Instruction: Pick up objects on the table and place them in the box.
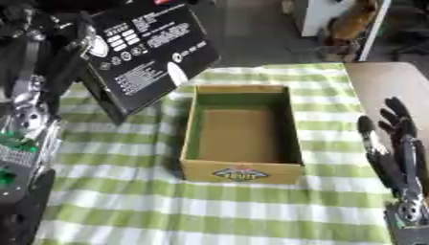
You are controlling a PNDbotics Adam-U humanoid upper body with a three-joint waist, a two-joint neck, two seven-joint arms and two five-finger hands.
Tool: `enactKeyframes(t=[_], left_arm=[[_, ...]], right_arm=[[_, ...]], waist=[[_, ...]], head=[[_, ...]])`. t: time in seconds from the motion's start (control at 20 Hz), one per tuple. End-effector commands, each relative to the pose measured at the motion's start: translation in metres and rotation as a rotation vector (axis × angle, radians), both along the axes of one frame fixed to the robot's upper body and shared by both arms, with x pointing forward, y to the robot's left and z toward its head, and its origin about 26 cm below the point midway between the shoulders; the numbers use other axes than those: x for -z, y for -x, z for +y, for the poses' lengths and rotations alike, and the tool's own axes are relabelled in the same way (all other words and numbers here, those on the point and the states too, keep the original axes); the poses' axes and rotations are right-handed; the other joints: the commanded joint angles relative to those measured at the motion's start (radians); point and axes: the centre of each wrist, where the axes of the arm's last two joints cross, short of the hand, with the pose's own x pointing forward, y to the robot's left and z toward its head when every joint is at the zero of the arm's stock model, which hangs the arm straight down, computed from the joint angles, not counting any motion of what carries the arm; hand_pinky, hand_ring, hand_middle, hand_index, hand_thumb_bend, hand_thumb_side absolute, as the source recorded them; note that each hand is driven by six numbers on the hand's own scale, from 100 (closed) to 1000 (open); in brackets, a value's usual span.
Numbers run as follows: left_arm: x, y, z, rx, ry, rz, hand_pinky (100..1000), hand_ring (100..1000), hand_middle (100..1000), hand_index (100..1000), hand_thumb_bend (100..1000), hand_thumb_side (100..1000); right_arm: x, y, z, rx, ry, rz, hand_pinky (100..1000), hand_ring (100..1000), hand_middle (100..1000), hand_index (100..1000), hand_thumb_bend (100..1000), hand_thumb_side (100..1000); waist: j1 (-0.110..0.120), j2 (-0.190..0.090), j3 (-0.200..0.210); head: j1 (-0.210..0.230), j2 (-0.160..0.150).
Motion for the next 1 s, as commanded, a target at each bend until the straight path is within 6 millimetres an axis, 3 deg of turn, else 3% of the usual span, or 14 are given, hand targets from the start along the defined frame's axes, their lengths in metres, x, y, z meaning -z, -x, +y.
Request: enactKeyframes(t=[0.05,0.55,1.0], left_arm=[[-0.013,0.002,-0.010,0.045,-0.025,-0.047,100,100,369,205,100,459],[-0.020,-0.015,-0.043,0.128,-0.120,-0.052,100,100,368,206,100,459],[-0.007,-0.029,-0.061,0.169,-0.189,-0.003,100,100,368,205,100,455]], right_arm=[[-0.005,0.000,-0.001,-0.008,0.011,-0.014,895,925,944,1000,518,717],[-0.004,-0.001,0.001,-0.022,0.010,-0.009,895,926,944,1000,519,715],[-0.004,-0.001,0.003,-0.031,0.005,-0.009,895,926,944,1000,519,713]], waist=[[-0.003,-0.014,-0.002],[-0.005,-0.013,-0.016],[-0.010,-0.009,-0.024]], head=[[0.015,-0.014],[0.028,-0.018],[0.038,-0.025]])
